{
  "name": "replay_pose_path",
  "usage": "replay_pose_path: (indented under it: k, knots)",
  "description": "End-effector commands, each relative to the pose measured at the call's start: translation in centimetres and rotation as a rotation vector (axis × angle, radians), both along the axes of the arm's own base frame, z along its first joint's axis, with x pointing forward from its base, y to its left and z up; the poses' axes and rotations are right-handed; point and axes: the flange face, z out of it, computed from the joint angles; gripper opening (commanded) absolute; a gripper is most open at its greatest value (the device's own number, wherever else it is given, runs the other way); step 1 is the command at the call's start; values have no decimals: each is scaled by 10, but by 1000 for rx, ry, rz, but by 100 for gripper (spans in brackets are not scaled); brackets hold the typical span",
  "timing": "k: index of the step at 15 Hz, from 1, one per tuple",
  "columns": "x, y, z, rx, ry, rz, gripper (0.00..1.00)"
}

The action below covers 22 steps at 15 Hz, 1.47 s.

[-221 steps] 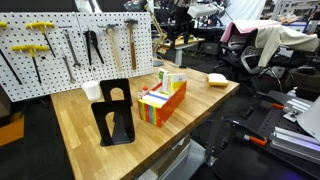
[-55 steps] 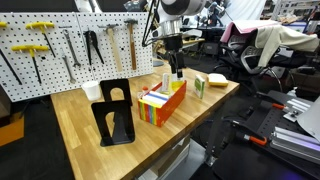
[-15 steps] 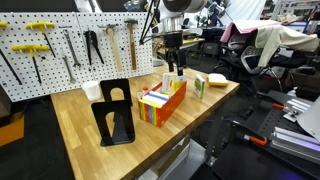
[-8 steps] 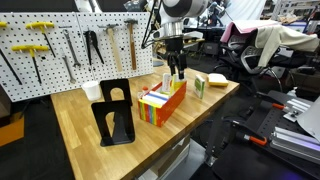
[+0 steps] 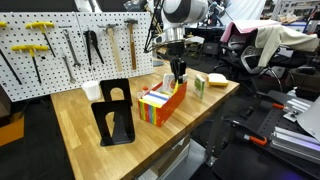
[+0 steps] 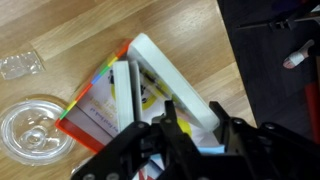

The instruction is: Move the green book forward. Pick up the yellow book from the book holder and put it on the table.

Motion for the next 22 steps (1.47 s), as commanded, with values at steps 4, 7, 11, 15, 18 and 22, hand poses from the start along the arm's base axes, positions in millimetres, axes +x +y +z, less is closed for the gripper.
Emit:
replay_pose_path:
  k: [4, 7, 11, 15, 18, 22]
  knots:
    - [7, -2, -2, 35, 1, -37, 4]
    - [8, -3, -3, 37, 4, -44, 4]
    - [12, -6, 3, 37, -22, -71, 4]
    - [22, -10, 28, 42, -101, -102, 4]
    - [29, -13, 53, 47, -167, -122, 4]
    - [28, -24, 87, 32, -242, -173, 4]
